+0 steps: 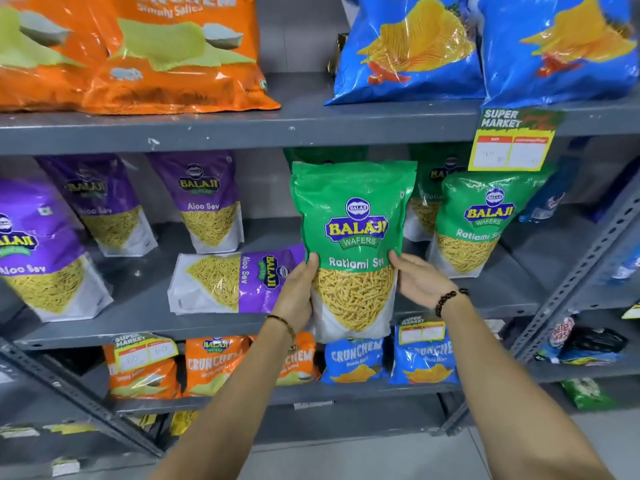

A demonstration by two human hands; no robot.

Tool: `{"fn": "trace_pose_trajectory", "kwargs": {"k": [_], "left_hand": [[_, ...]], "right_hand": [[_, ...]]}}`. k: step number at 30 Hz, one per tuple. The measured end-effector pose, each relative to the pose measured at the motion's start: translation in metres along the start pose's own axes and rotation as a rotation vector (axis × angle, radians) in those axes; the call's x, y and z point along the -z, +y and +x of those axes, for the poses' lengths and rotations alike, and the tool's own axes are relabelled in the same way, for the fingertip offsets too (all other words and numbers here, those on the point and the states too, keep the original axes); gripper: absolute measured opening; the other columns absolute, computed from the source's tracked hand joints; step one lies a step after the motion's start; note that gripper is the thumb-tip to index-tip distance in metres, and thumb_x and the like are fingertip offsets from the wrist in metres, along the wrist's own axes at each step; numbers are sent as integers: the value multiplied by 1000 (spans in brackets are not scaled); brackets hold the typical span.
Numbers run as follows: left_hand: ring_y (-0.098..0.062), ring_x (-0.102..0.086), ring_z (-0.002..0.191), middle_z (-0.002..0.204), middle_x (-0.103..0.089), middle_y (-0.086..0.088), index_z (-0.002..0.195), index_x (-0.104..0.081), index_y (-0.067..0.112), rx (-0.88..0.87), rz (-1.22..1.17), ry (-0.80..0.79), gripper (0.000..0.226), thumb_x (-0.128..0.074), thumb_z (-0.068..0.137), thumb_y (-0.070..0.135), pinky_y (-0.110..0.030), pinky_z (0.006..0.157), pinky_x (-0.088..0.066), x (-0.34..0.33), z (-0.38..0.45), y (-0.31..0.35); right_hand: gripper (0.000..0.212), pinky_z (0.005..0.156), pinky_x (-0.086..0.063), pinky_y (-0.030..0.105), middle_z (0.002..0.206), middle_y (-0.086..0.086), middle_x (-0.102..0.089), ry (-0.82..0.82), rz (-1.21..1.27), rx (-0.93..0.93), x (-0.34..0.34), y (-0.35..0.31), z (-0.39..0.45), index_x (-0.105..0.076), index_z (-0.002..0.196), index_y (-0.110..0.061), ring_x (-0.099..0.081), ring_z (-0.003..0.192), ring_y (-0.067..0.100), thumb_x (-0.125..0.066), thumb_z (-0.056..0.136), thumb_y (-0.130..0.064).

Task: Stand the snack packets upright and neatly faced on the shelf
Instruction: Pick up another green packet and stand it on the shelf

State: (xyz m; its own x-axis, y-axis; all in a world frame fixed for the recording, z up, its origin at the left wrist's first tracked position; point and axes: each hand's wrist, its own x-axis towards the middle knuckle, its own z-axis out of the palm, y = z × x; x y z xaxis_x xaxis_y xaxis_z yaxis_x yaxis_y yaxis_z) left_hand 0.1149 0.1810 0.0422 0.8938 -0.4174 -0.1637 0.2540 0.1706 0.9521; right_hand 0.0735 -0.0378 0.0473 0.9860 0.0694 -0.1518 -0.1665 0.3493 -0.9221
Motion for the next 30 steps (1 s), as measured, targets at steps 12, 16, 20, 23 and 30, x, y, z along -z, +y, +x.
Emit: {"fn": "trace_pose_trajectory", "kwargs": {"k": [12,16,20,23,30], "left_hand": [[-3,-68,85,120,-64,-15,122,-55,-4,-66,92,111,31,-44,95,7,-26,93,-48,0,117,7],[-1,-67,77,78,-75,14,104,-65,4,-24,75,63,20,-48,93,5,-18,78,-54,6,132,0],[-18,-58,102,114,-63,-12,123,-53,-7,-69,213,-12,37,-54,87,-5,-26,93,-50,16,133,9],[-16,-56,98,110,-60,-13,122,-52,-11,-92,392,41,39,-58,85,-5,-12,77,-47,48,133,22],[-38,-50,123,132,-53,-26,123,-53,-4,73,1385,53,56,-34,97,42,-44,103,-40,168,122,64]], "right_hand": [[34,114,-30,39,130,12,-57,372,45,84,31,-7,80,-53,122,-4,-53,121,23,-51,91,-18],[86,112,-33,42,134,13,-54,416,71,119,38,-3,82,-35,138,0,-48,127,24,-75,69,-32],[33,95,-42,33,112,1,-62,476,23,65,31,2,78,-54,123,-9,-51,117,23,-51,91,-10],[31,102,-36,36,115,3,-60,645,49,42,23,16,77,-57,120,-15,-50,120,21,-54,89,-9],[37,106,-41,43,136,19,-51,1057,186,10,-41,52,70,-53,123,0,-45,129,29,-57,86,-3]]}}
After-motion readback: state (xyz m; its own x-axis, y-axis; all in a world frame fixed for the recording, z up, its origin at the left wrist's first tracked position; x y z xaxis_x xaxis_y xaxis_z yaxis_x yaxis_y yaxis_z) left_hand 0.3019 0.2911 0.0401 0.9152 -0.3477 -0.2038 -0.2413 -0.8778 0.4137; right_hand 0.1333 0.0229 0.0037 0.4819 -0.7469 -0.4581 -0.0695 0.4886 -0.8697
